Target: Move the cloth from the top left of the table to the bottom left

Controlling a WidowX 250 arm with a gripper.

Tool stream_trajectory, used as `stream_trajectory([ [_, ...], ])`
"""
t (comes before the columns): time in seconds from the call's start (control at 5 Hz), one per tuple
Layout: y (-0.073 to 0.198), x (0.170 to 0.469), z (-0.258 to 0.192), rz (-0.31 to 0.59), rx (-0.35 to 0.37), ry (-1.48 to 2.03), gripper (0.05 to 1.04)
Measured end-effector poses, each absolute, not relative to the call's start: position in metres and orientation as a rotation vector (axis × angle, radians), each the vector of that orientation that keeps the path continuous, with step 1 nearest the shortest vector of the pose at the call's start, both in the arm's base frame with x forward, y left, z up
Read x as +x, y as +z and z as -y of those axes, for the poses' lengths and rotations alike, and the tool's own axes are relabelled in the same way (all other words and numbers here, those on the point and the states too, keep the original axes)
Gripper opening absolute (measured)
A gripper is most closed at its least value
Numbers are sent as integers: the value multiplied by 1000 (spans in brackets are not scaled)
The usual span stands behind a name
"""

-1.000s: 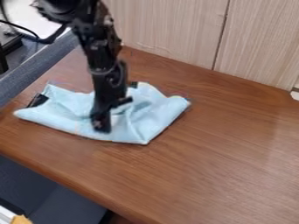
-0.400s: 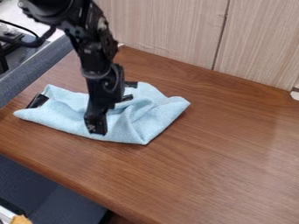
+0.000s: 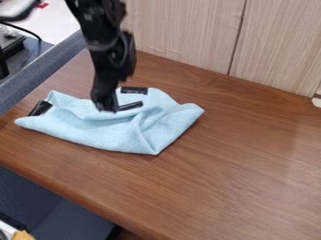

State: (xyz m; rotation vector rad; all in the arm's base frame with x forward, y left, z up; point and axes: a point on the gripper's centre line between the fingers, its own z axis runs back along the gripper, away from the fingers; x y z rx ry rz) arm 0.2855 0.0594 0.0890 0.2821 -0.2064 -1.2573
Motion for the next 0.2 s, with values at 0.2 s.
stream_trajectory([
  [0.2, 105, 285, -60, 248, 330, -1242, 1000],
])
